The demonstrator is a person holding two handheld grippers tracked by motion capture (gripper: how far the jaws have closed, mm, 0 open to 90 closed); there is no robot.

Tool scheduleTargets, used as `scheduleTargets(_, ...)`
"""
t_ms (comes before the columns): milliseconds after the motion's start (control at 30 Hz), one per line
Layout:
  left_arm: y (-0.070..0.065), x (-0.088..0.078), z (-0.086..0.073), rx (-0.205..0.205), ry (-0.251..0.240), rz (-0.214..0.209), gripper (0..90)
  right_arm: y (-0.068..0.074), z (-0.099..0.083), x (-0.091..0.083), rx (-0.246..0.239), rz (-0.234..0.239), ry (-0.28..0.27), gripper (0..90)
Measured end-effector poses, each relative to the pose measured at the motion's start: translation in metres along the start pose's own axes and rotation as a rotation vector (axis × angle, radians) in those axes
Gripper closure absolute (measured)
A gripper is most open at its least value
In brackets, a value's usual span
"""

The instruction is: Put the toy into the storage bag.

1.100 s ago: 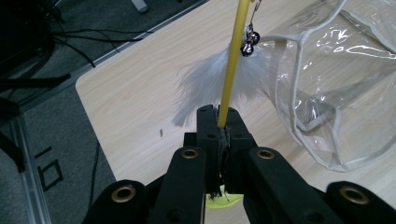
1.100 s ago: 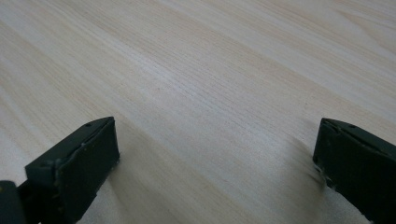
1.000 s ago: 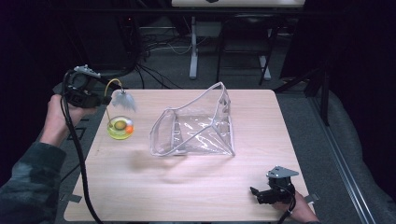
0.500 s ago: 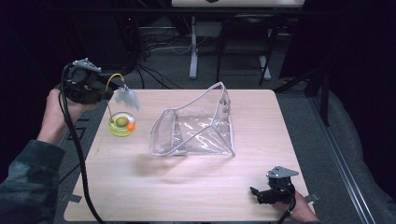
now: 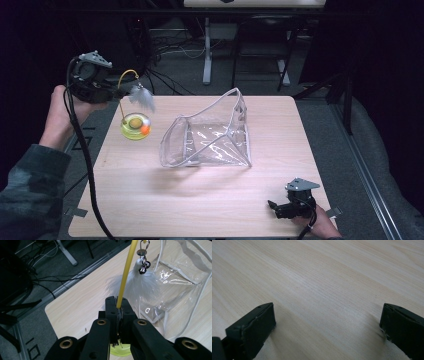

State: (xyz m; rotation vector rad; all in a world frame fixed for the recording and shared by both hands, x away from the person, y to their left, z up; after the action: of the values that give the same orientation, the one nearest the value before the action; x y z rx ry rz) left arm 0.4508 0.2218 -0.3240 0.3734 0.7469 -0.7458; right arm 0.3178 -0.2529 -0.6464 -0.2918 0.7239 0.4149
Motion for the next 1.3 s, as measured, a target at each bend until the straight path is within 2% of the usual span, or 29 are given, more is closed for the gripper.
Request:
scheduleTargets(333,-0.013,0.0,0.019,0.03,0.001,-0.006,88.1,0.0,0.0,0.0,0.0,0.0,0.001,0.0)
scheduleTargets(833,-0.038,0.01,0.045,0.092,-0.01,-0.059,88.1,0.0,0.0,0.0,0.0,0.0,0.0,0.0)
scheduleTargets(1167,-0.06,0.033,0.06,0.134,-0.002,-0.115,88.1,0.0,0.0,0.0,-0.003,0.001,0.002,0.0)
scheduleTargets(1300,-0.066,0.042,0.062,0.134,0.003,-0.138,88.1,0.0,0.0,0.0,-0.003,0.001,0.003,0.0)
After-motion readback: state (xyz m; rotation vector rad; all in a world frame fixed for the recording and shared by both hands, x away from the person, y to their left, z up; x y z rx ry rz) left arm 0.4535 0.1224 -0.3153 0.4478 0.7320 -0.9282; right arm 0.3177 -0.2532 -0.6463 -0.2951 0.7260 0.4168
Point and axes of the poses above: each handheld gripper's, and its own axes: x roughly forward along the jaws, z roughly out of its top, y roughly to its left, the point moved 8 cm from there along x, roughly forward along the jaws, and after that the axes turned 10 degrees about -z, right-handed, at the moved point
